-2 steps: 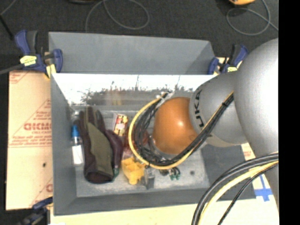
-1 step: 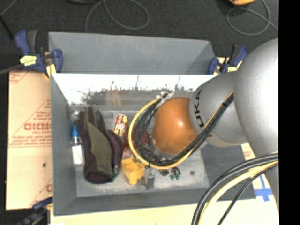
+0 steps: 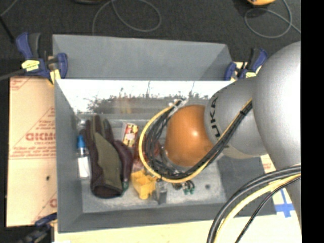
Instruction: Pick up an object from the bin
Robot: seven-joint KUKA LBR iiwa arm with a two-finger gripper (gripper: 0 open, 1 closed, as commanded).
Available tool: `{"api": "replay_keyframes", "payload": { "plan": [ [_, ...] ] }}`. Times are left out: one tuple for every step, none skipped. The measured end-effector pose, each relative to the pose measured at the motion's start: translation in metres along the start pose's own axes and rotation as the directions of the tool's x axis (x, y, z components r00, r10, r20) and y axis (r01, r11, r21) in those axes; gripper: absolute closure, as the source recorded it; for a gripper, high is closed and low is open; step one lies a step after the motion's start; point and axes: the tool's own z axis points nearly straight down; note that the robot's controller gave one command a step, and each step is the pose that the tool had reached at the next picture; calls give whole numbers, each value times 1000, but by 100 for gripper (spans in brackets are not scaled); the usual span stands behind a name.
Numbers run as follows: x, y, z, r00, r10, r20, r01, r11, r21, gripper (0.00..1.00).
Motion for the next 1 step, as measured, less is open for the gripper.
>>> {"api": "replay_keyframes", "payload": {
  "plan": [
    [0,0,0,1000,0,0,0,1000,0,100]
  ]
}}
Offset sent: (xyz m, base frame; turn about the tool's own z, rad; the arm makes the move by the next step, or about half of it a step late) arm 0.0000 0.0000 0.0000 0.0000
